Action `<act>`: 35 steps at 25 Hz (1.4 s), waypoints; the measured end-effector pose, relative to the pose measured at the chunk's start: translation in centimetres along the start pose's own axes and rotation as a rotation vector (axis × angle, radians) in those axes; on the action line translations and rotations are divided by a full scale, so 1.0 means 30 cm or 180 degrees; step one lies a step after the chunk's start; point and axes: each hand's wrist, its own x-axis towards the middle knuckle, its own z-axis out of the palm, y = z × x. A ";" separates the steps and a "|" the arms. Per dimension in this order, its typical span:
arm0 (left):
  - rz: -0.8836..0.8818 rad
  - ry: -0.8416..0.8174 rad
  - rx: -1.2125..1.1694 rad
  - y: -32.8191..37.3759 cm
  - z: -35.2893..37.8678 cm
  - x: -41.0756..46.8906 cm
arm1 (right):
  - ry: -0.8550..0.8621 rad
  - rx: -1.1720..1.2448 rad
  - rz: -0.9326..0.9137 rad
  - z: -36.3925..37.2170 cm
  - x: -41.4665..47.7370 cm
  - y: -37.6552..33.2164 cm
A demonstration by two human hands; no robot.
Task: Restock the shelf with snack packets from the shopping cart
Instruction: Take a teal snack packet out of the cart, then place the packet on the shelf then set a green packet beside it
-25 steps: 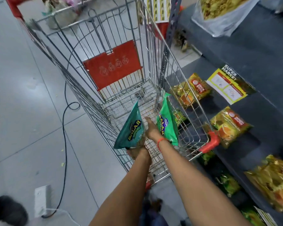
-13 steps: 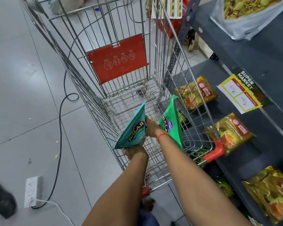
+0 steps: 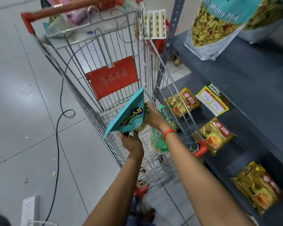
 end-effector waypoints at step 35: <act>0.2934 -0.3819 0.1113 0.491 0.688 -0.596 | 0.4128 0.1888 -0.0603 -0.871 -0.546 0.161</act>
